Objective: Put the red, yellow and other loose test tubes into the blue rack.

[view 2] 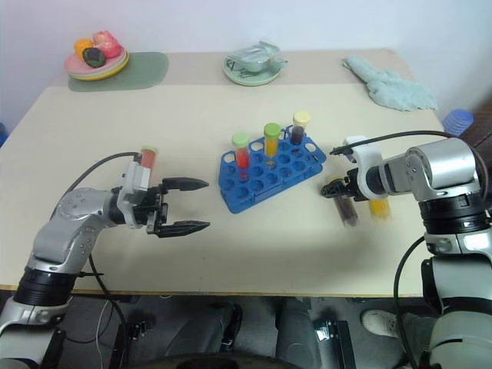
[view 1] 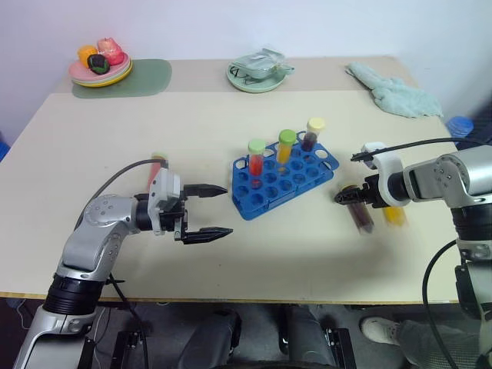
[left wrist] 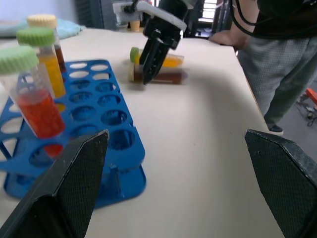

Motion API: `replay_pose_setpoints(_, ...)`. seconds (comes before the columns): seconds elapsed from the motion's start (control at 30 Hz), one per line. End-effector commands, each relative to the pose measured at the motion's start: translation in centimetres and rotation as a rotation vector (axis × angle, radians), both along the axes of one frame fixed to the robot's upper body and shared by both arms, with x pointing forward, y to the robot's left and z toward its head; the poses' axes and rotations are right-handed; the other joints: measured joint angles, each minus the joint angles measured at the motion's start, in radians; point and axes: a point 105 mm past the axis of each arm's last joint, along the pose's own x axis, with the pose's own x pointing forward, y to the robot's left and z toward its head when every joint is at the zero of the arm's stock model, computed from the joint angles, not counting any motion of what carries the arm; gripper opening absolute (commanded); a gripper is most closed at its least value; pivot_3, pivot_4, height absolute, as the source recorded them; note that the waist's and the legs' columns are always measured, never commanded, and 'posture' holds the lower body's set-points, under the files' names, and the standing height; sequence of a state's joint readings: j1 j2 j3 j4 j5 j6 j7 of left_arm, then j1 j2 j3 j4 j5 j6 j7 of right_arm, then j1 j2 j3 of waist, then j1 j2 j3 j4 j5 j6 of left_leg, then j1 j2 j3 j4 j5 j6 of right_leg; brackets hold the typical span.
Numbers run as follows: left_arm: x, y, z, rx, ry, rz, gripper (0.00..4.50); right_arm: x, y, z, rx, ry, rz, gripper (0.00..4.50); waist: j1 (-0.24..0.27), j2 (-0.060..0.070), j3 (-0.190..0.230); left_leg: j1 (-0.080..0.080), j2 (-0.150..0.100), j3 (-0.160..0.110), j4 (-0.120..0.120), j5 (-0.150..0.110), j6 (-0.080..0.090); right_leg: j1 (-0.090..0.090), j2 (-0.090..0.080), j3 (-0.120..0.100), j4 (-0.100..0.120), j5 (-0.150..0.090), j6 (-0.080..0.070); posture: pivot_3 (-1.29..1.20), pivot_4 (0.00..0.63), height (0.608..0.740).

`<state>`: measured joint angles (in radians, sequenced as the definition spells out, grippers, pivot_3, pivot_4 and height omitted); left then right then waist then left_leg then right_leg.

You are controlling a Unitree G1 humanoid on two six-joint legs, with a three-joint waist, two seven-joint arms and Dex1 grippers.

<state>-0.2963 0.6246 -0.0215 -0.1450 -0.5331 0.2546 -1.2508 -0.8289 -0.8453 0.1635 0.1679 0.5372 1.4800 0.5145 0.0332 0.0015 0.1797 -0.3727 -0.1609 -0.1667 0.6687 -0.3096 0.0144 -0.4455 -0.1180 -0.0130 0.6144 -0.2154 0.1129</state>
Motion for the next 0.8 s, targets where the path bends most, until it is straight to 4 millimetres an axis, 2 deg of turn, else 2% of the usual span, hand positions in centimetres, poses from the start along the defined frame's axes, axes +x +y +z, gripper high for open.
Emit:
replay_pose_setpoints(0.03,-0.4,0.2,0.7,0.005,-0.044,0.01,4.5,0.8,0.1,-0.4,-0.051,-0.022,0.021,3.65,-0.001,-0.001,-0.001,0.0,0.0,0.0,0.0,0.0,0.0,0.0,0.0,0.0,0.0,0.0,0.0,0.0,0.15,0.74)
replay_pose_setpoints(0.1,-0.5,0.4,0.6,0.008,-0.044,0.025,4.5,0.8,0.1,-1.1,-0.088,-0.017,0.044,2.98,-0.002,-0.002,-0.001,0.001,0.0,0.0,0.001,0.0,0.0,0.001,0.0,0.0,0.0,0.002,0.0,0.0,0.15,0.74)
replay_pose_setpoints(0.2,-0.7,0.8,0.3,0.033,-0.049,0.037,4.5,0.5,0.4,-1.6,-0.129,-0.025,0.084,1.56,-0.006,-0.002,-0.001,0.001,0.0,0.0,0.001,0.001,-0.001,0.001,0.001,0.001,0.0,0.004,0.0,0.0,0.15,0.74)
replay_pose_setpoints(0.4,-0.6,1.0,0.2,0.031,-0.047,0.052,4.5,-0.2,0.7,-1.1,-0.19,-0.102,0.148,1.56,-0.006,-0.002,-0.002,0.001,0.001,0.0,0.001,0.001,-0.002,0.001,0.003,0.001,0.0,0.005,-0.001,0.0,0.15,0.74)
replay_pose_setpoints(0.5,-0.4,1.2,0.4,0.031,-0.052,0.063,4.5,-1.0,1.5,0.3,-0.187,-0.177,0.203,1.56,-0.003,-0.002,-0.002,0.001,0.001,0.0,0.001,0.001,-0.002,0.0,0.003,0.001,0.0,0.005,-0.001,0.0,0.15,0.74)
replay_pose_setpoints(0.57,-0.3,1.4,0.4,0.03,-0.052,0.071,4.5,-1.9,2.8,1.7,-0.111,-0.248,0.242,1.56,0.002,-0.002,-0.001,0.0,0.001,0.0,0.0,0.001,-0.002,-0.001,0.003,0.001,0.0,0.005,-0.001,0.0,0.15,0.74)
replay_pose_setpoints(0.7,0.1,1.9,0.4,0.025,-0.046,0.092,4.5,-2.9,5.6,5.5,0.07,-0.566,0.3,1.56,0.006,-0.002,-0.001,0.0,0.002,0.001,0.0,0.001,-0.002,-0.001,0.003,0.002,0.0,0.005,-0.001,0.0,0.15,0.74)
replay_pose_setpoints(0.8,0.6,2.1,0.3,0.023,-0.052,0.114,4.5,-2.8,6.6,7.1,0.047,-0.823,0.281,1.56,0.006,-0.002,-0.001,0.0,0.002,0.001,0.0,0.001,-0.002,-0.001,0.004,0.002,0.0,0.005,-0.001,0.0,0.15,0.74)
